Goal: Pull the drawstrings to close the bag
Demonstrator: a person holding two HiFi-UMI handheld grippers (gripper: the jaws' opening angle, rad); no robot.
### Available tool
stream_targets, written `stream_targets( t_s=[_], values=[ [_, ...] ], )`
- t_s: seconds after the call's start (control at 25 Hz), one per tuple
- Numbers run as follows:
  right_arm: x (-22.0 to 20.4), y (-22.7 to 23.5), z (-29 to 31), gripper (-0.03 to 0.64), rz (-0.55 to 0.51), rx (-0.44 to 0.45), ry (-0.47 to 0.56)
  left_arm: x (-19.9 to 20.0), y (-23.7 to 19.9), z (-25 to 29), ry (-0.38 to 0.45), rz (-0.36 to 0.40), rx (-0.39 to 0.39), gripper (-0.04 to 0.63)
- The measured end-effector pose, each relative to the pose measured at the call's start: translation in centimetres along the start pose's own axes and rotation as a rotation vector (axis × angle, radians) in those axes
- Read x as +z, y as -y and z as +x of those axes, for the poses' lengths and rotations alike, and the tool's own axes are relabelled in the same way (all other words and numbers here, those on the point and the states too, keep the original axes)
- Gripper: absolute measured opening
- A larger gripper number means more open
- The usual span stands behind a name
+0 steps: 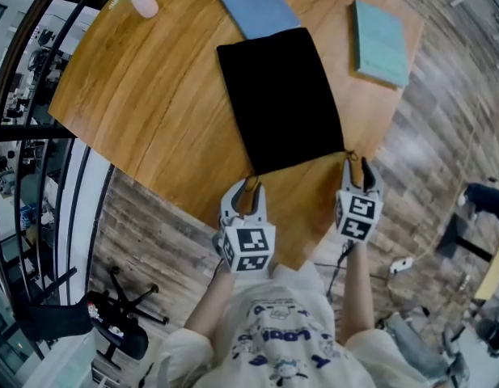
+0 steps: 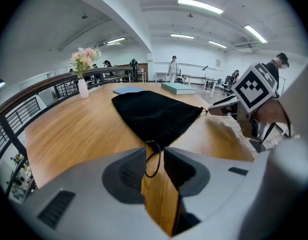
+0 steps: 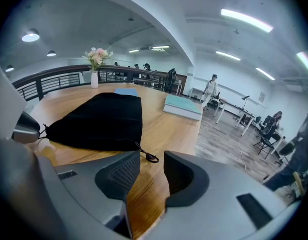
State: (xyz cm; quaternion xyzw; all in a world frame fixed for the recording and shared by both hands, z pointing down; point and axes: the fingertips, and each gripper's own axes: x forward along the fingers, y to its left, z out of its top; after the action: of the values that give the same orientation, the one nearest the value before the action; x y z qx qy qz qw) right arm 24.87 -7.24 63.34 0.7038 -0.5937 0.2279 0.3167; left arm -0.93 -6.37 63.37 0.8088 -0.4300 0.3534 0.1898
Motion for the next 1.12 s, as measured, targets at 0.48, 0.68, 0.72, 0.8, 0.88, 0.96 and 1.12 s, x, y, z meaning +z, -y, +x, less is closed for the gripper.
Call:
stream_targets(
  t_s=[0.48, 0.68, 0.72, 0.8, 0.88, 0.96, 1.12],
  values=[
    [-0.3, 0.2, 1.8, 0.122, 0.009, 0.085, -0.012, -1.2, -0.1, 0.8, -0.057, -0.074, -0.041, 0.1],
    [-0.3, -1.0, 1.9, 0.035, 0.004, 0.117, -0.017, -1.7, -1.1, 1.0, -0.077, -0.059, 0.014, 0.008],
    [-0.3, -1.1, 2.0, 0.021, -0.006, 0.112, -0.016, -1.8, -1.2, 1.1, -0.079, -0.066, 0.016, 0.006],
    [-0.4, -1.3, 2.0, 0.015, -0.003, 0.109, -0.022, -1.9, -1.3, 1.2, -0.084, -0.091, 0.012, 0.003],
    [-0.4, -1.4, 1.7, 0.011, 0.022, 0.115, -0.03, -1.8, -1.3, 1.1, -0.085, -0.123, 0.004, 0.003],
    [-0.1, -1.2, 1.2, 0.008, 0.036, 0.107, -0.028, -1.5, -1.3, 0.9, -0.08, -0.147, -0.001, 0.003],
    [0.8, -1.1, 0.1, 0.008, 0.041, 0.086, -0.007, -1.1, -1.8, 0.2, -0.075, -0.166, 0.008, 0.002]
  ],
)
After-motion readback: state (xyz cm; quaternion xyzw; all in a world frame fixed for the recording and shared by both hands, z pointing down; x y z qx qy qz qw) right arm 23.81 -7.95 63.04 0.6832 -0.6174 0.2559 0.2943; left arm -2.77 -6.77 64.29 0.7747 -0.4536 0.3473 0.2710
